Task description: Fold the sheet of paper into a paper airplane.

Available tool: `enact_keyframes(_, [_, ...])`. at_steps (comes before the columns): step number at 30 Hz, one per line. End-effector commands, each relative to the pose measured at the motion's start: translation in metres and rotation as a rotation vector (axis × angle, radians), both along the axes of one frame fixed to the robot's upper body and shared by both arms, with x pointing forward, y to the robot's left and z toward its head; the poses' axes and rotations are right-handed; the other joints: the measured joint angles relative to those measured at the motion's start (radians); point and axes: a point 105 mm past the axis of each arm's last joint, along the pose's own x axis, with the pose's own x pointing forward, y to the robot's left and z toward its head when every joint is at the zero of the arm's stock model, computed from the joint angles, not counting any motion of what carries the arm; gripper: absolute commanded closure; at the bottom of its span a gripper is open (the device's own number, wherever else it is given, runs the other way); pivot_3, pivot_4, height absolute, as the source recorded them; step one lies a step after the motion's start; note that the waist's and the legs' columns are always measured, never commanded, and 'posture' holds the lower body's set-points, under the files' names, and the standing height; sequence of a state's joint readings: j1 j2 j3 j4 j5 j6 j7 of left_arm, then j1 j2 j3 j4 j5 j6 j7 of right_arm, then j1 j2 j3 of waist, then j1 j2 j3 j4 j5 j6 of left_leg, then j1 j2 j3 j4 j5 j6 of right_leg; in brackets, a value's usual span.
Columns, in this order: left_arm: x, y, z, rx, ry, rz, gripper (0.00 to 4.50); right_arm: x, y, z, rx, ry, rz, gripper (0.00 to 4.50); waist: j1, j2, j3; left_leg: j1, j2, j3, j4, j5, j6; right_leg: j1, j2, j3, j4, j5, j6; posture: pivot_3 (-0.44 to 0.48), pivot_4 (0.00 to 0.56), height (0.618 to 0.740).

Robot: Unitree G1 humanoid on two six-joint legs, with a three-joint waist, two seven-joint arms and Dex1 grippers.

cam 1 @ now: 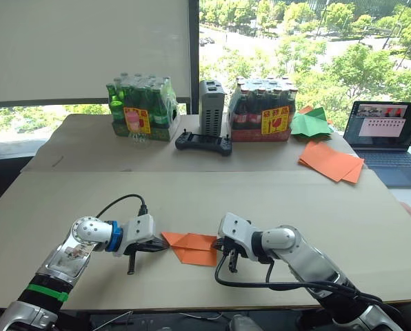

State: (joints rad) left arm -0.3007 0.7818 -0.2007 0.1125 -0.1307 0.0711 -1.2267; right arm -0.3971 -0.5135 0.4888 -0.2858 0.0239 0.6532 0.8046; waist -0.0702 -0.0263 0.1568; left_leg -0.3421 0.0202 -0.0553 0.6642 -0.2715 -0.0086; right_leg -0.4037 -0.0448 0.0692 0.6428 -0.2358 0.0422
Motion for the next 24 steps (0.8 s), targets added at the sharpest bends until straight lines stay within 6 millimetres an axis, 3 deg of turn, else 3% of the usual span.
enact_keyframes(1, [0.0,0.015,0.0,-0.004,0.048,0.104,4.5,0.0,-0.004,-0.01,-0.031,0.045,-0.031,4.47,-0.001,0.0,0.0,0.0,0.0,0.0,0.0,0.0,0.0,-0.001,0.0,0.0,0.0,0.0,0.0,0.0,0.15,0.733])
enact_keyframes(5, [0.0,0.014,0.02,-0.087,0.042,0.139,4.5,-0.002,0.004,0.004,0.019,0.007,-0.009,4.47,-0.001,-0.001,0.002,-0.003,0.002,0.0,0.0,0.0,0.0,-0.004,0.002,0.0,0.0,0.0,-0.001,0.0,0.15,0.733])
enact_keyframes(8, [-0.004,0.013,0.039,-0.171,0.051,0.16,4.5,-0.003,0.014,0.029,0.114,-0.042,0.002,4.47,0.001,-0.002,0.004,-0.014,0.002,0.0,0.0,0.0,0.0,-0.016,0.002,0.0,0.003,0.001,-0.002,0.0,0.15,0.733])
enact_keyframes(13, [-0.018,0.015,0.051,-0.237,0.091,0.181,4.5,-0.008,0.021,0.066,0.272,-0.033,-0.004,4.47,0.004,-0.002,0.006,-0.027,0.001,-0.001,0.0,0.001,-0.001,-0.028,0.001,-0.001,0.004,0.006,-0.011,0.0,0.15,0.733])
enact_keyframes(14, [-0.02,0.015,0.054,-0.257,0.094,0.192,4.5,-0.007,0.019,0.07,0.283,-0.036,-0.01,3.9,0.005,-0.002,0.007,-0.028,0.001,-0.001,0.0,0.001,-0.001,-0.029,0.0,0.0,0.004,0.007,-0.011,0.0,0.15,0.733])
enact_keyframes(18, [-0.024,0.011,0.06,-0.302,0.111,0.206,4.5,-0.001,0.015,0.077,0.299,-0.023,-0.027,2.61,0.014,-0.003,0.009,-0.029,-0.001,-0.002,0.0,0.001,-0.001,-0.031,-0.002,-0.001,0.003,0.007,-0.011,0.0,0.15,0.733])
enact_keyframes(22, [-0.026,0.001,0.066,-0.346,0.122,0.201,4.5,0.005,0.011,0.068,0.263,0.0,-0.029,1.27,0.018,-0.003,0.009,-0.028,-0.001,-0.001,0.0,0.001,-0.001,-0.031,-0.001,-0.001,0.004,0.007,-0.011,0.0,0.15,0.733])
enact_keyframes(24, [-0.027,-0.003,0.071,-0.383,0.127,0.199,4.5,0.007,0.009,0.062,0.254,0.022,-0.029,1.27,0.022,-0.003,0.009,-0.028,-0.001,-0.001,0.0,0.001,-0.001,-0.031,-0.001,-0.001,0.004,0.007,-0.011,0.0,0.15,0.733])
